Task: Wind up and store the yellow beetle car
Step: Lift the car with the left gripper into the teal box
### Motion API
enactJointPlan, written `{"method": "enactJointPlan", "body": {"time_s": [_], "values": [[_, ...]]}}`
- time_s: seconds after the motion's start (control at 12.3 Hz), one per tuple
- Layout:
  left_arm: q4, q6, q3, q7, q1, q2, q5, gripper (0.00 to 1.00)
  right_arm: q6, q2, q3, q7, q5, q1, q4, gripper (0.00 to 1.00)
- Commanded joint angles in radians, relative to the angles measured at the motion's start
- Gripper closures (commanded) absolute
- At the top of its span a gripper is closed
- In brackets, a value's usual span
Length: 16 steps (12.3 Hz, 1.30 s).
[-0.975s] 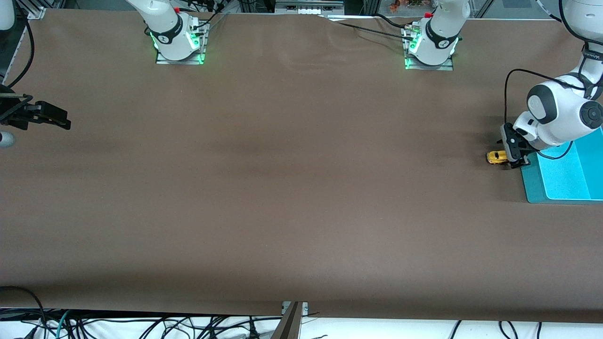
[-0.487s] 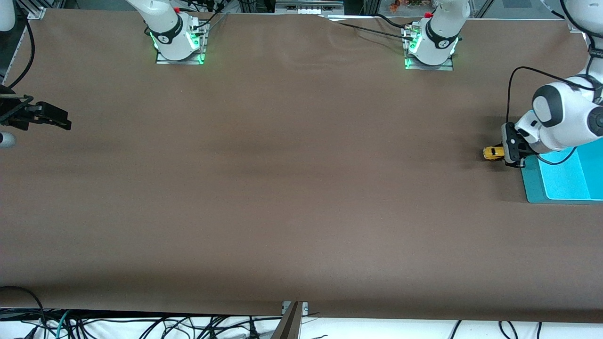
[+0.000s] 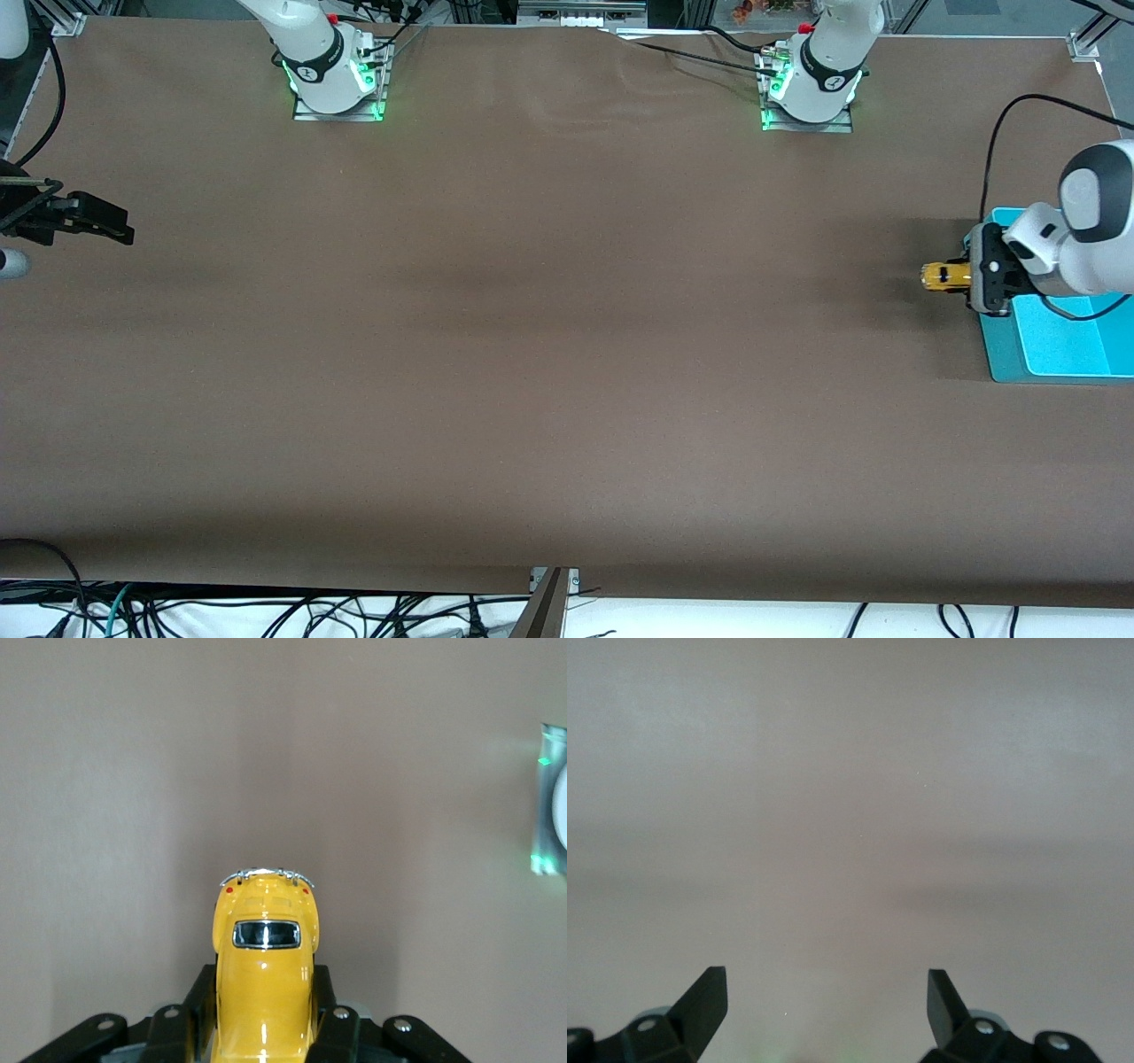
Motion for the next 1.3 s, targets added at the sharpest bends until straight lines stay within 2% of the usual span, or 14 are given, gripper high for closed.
{"method": "enactJointPlan", "body": {"time_s": [0.0,0.16,0.32,0.49,0.81,1.06,1.14,1.22], "values": [[0.059,-0.072,0.027,0.003,0.035,0.009,0.115,0.90,0.002,-0.007,0.006,-0.004,0.008,-0.007,-0.003,0.00],[0.061,-0.041,0.033,0.012,0.101,0.018,0.219,0.90,0.002,-0.006,0.006,-0.004,0.008,-0.007,-0.003,0.00],[0.053,0.047,0.033,0.084,0.200,0.055,0.249,0.90,0.002,-0.007,0.008,-0.004,0.008,-0.007,-0.003,0.00],[0.048,0.191,0.033,0.166,0.290,0.121,0.258,0.90,0.002,-0.007,0.008,-0.005,0.008,-0.007,-0.003,0.00],[0.042,0.425,0.033,0.206,0.353,0.259,0.258,0.88,0.002,-0.007,0.008,-0.004,0.008,-0.005,-0.003,0.00],[0.045,0.489,0.033,0.207,0.361,0.311,0.255,0.84,0.002,-0.007,0.008,-0.004,0.008,-0.005,-0.003,0.00],[0.047,0.490,0.033,0.209,0.359,0.316,0.254,0.77,0.002,-0.007,0.008,-0.005,0.008,-0.005,-0.003,0.00],[0.047,0.491,0.031,0.209,0.359,0.318,0.254,0.20,0.002,-0.007,0.009,-0.004,0.008,-0.005,-0.003,0.00]]}}
